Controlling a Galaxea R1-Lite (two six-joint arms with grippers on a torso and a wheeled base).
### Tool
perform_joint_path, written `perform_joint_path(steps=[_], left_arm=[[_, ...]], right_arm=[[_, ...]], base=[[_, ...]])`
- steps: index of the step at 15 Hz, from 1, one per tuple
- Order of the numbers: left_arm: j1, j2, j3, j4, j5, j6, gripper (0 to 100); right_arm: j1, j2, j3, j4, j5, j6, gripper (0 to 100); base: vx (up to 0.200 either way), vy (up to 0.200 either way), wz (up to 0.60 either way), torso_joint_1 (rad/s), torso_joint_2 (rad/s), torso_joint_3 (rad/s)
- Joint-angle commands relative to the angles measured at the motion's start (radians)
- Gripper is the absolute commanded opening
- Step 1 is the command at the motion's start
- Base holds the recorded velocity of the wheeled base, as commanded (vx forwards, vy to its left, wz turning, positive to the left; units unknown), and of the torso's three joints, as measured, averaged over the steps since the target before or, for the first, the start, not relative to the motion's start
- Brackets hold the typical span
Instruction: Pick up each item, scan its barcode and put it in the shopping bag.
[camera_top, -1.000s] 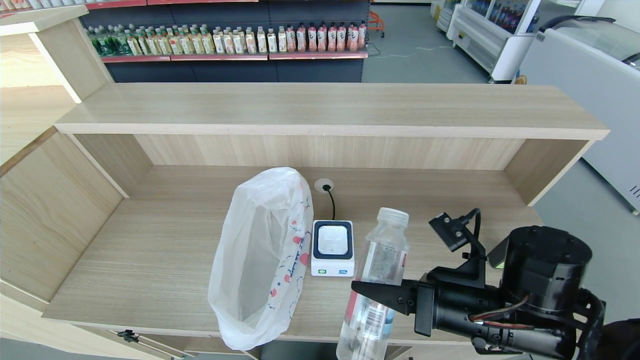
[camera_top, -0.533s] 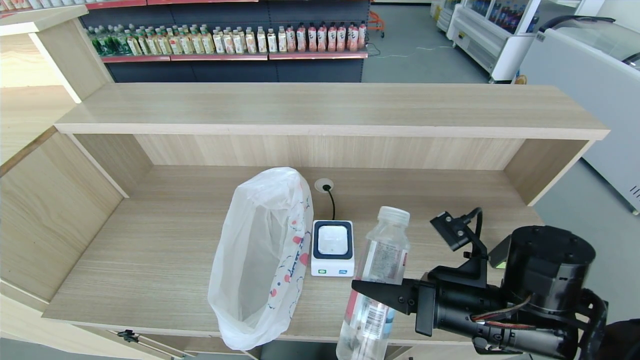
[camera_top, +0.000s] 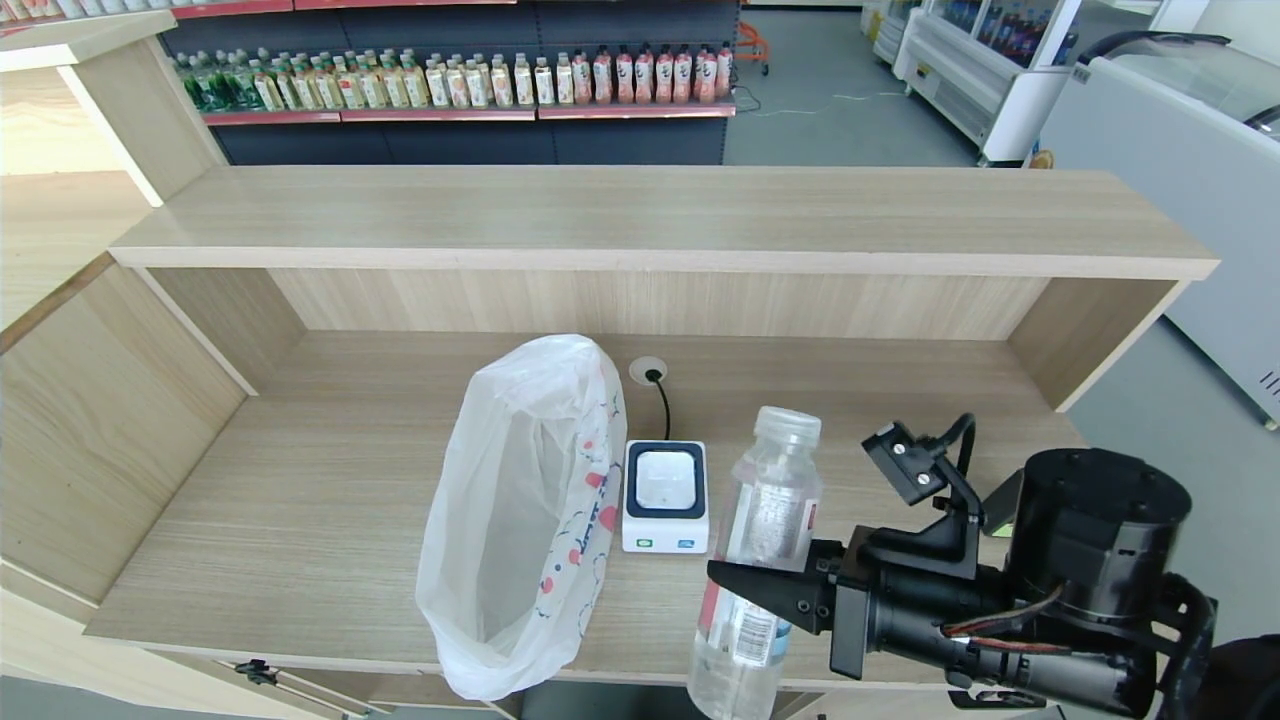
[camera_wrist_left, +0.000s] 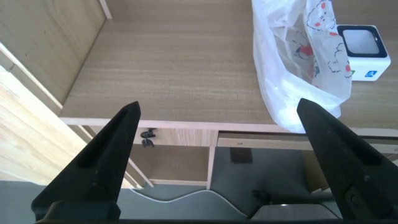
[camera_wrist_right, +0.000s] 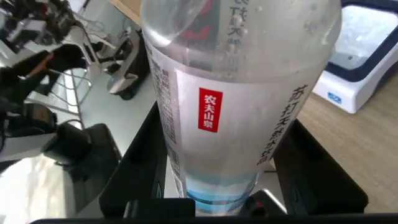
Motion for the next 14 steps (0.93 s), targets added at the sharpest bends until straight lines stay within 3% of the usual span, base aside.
perform_joint_path(steps=[1,2,3,5,12,14], left_arm=[[-0.001,0.0,0.0,0.0,0.0,0.0,100],[0.001,0.0,0.0,0.0,0.0,0.0,100],[0.001,0.0,0.0,0.0,0.0,0.0,100],[0.001,0.0,0.0,0.0,0.0,0.0,100],[0.001,0.0,0.0,0.0,0.0,0.0,100],[0.001,0.0,0.0,0.0,0.0,0.002,100]], right_arm=[[-0.06,-0.018,-0.024,0.078,-0.035,-0.29,0],[-0.088,-0.032,-0.05,0.121,-0.085,-0.445,0],[-0.13,-0.035,-0.111,0.141,-0.227,-0.66,0],[-0.143,-0.041,-0.208,0.133,-0.339,-0.827,0],[-0.168,0.036,-0.203,-0.129,-0.356,-1.264,0],[-0.179,0.04,-0.144,-0.206,-0.358,-1.393,0]], base=[[0.0,0.0,0.0,0.0,0.0,0.0],[0.0,0.0,0.0,0.0,0.0,0.0],[0.0,0.0,0.0,0.0,0.0,0.0],[0.0,0.0,0.0,0.0,0.0,0.0],[0.0,0.0,0.0,0.0,0.0,0.0],[0.0,0.0,0.0,0.0,0.0,0.0]])
